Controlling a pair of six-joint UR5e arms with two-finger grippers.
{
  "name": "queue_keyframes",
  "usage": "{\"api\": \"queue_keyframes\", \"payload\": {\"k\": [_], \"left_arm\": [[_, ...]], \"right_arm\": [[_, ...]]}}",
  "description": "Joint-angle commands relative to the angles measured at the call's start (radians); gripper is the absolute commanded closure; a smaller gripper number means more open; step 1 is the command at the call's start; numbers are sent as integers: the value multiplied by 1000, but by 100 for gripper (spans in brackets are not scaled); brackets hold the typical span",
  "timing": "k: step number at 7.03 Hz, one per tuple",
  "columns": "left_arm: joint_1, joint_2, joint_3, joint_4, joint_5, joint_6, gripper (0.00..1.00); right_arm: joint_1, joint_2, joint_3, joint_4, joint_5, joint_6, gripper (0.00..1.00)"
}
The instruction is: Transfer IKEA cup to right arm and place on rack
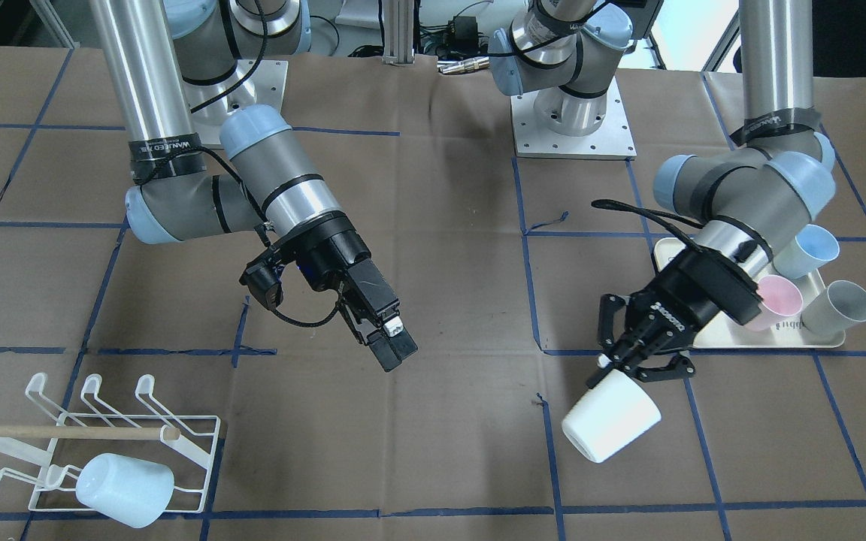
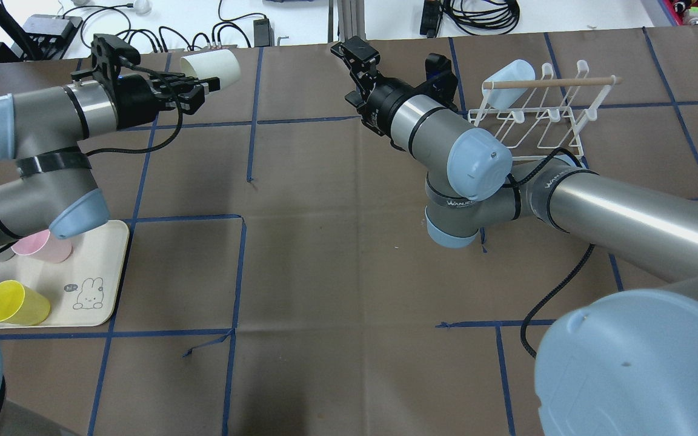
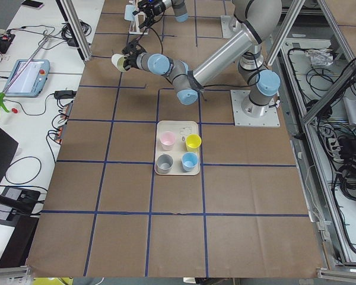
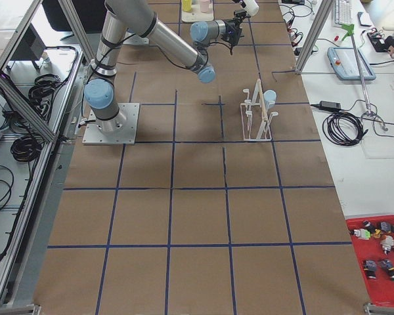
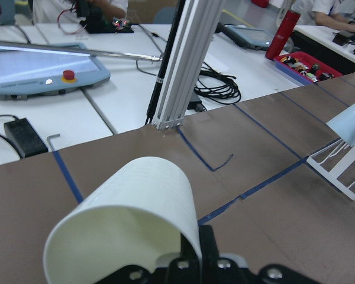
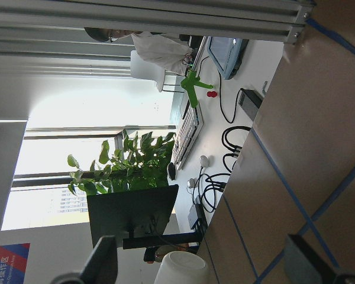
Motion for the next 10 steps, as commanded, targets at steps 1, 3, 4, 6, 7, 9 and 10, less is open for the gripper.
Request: {"api": "queue_keyframes", "payload": {"k": [1,3,4,6,7,9,10], "left_arm": [[-107,24,-92,173,-26,-48,100],[-115,43,-184,289,-27,-66,100],[-113,38,-183,296,-29,-71,100],[-102,20,-172,297,-27,-86,100],[-102,3,-171,297,-27,-86,100],[-113,-2,-114,297,-15,-174,100],[-122,-3,-111,300,-15,-199,100]], "right_arm": [[4,-8,4,-13,0,108,0],[4,-2,4,-27,-2,132,0],[1,10,3,-30,-34,136,1],[7,21,7,-135,-136,170,1],[14,53,25,-177,-137,194,1],[63,89,27,-170,-131,202,1],[77,90,26,-151,-128,204,1]]}}
